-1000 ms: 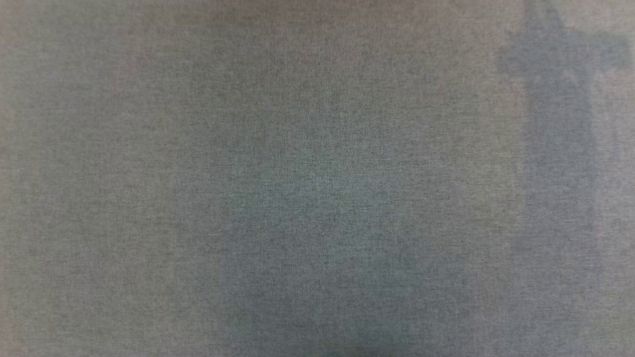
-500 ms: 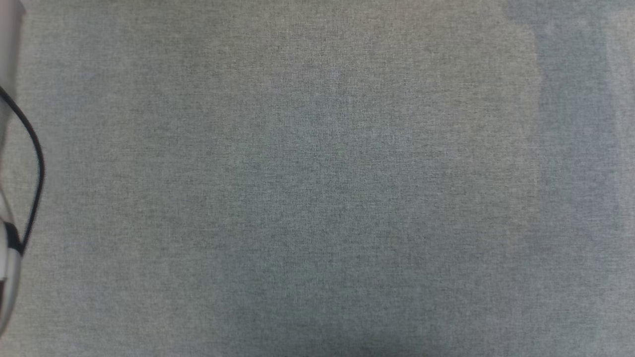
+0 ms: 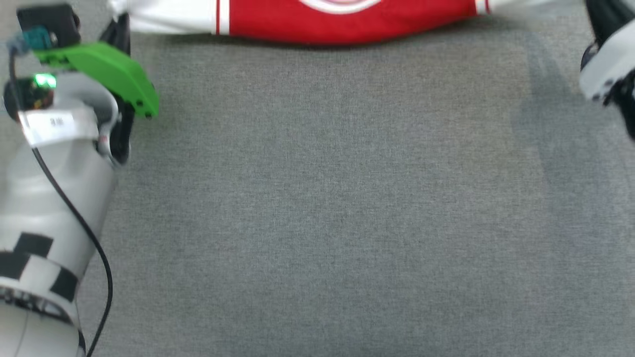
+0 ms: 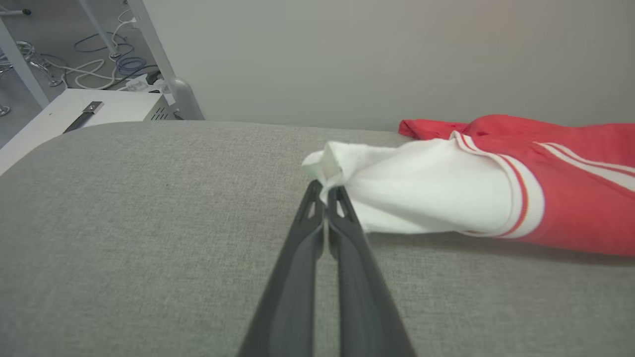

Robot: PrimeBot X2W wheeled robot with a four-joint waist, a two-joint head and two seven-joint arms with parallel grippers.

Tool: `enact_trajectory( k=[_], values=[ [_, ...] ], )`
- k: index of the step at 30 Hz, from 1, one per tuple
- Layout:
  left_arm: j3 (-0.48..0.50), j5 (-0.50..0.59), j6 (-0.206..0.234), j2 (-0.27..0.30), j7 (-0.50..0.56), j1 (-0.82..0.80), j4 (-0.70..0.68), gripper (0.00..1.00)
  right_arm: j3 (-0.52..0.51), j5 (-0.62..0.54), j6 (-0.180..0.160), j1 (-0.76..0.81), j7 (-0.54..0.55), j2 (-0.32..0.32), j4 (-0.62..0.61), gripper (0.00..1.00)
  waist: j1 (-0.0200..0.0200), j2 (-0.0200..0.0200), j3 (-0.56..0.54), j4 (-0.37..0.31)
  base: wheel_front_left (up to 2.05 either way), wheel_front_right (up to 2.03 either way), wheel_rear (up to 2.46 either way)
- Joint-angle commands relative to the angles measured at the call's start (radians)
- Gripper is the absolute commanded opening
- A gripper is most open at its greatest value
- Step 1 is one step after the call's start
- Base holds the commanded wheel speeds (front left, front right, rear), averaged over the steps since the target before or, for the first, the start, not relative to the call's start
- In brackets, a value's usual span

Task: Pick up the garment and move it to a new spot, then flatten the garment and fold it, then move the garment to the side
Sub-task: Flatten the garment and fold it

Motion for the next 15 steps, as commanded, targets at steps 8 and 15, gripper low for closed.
enact_trajectory(
  k=[8, 15],
  values=[
    [0.014, 0.002, 0.077, 0.062, -0.028, 0.296, -0.202, 0.00, -0.076, 0.040, -0.002, 0.324, -0.040, -0.034, -0.142, 0.00, -0.0001, 0.0000, -0.148, 0.004, 0.00, 0.00, 0.00],
    [0.058, -0.055, 0.163, 0.118, -0.021, 0.546, -0.423, 0.00, -0.198, -0.003, -0.002, 0.564, 0.000, -0.002, -0.239, 0.00, -0.0001, 0.0000, -0.250, 0.002, 0.00, 0.00, 0.00]
  ],
)
